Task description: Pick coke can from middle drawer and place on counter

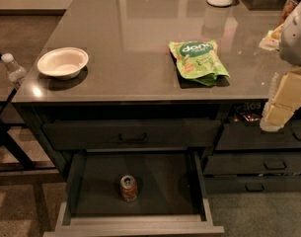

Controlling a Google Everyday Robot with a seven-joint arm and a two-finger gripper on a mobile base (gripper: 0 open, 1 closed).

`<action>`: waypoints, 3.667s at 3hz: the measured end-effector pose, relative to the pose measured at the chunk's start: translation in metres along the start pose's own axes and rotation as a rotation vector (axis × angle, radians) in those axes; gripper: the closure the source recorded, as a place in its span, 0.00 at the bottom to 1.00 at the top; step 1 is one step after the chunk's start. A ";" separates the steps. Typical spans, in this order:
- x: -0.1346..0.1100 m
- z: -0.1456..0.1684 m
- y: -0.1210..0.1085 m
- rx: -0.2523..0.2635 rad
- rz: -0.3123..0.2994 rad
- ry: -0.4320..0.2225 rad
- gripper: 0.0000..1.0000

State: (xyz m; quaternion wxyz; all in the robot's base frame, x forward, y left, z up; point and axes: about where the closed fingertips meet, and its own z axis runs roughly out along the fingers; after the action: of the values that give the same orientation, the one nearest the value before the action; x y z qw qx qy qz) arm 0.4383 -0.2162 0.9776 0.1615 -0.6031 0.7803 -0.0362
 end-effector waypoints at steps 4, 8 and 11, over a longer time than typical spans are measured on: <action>-0.009 0.131 0.078 -0.128 0.076 -0.060 0.00; -0.014 0.261 0.114 -0.324 0.161 -0.214 0.00; -0.006 0.323 0.133 -0.309 0.284 -0.312 0.00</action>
Offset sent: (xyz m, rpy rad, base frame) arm -0.0355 0.0449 -0.1675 0.1250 0.1736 -0.0415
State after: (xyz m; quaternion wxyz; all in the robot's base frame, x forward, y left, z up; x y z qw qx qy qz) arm 0.4114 -0.1300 0.6402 0.1892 -0.5034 0.8190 0.1999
